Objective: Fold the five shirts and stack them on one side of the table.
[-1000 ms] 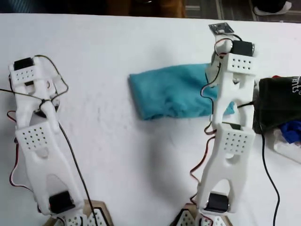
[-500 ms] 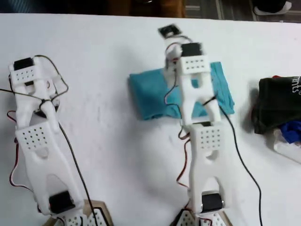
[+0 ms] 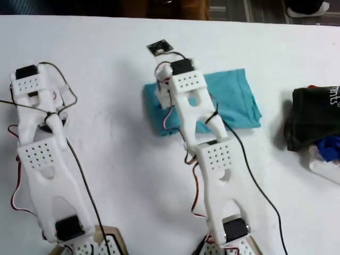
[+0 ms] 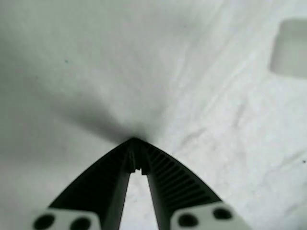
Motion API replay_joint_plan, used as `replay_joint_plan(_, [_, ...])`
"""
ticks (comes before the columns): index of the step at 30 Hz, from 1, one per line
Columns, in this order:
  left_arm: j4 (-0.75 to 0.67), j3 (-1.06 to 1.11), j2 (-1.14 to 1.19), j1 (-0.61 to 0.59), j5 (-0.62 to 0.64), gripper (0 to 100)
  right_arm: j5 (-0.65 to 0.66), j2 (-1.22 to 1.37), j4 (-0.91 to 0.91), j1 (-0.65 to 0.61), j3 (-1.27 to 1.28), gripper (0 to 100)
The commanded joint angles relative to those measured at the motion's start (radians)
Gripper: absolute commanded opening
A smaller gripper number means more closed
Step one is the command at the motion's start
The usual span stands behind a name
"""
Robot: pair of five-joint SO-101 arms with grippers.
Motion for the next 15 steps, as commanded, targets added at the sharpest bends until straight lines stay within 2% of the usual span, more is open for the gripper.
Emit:
replay_joint_plan(1, [-0.002, 0.007, -0.002, 0.061, -0.005, 3, -0.009, -0.013, -0.002, -0.062, -0.057, 1.9])
replay_joint_plan(6, [-0.002, 0.008, -0.002, 0.061, -0.005, 3, -0.009, -0.025, 0.012, -0.134, -0.094, 1.9])
replay_joint_plan(10, [-0.002, 0.008, -0.002, 0.061, -0.005, 3, -0.002, -0.035, 0.096, -0.179, -0.169, 1.9])
replay_joint_plan(15, [-0.002, 0.008, -0.002, 0.061, -0.005, 3, 0.000, -0.038, 0.147, -0.117, -0.284, 1.9])
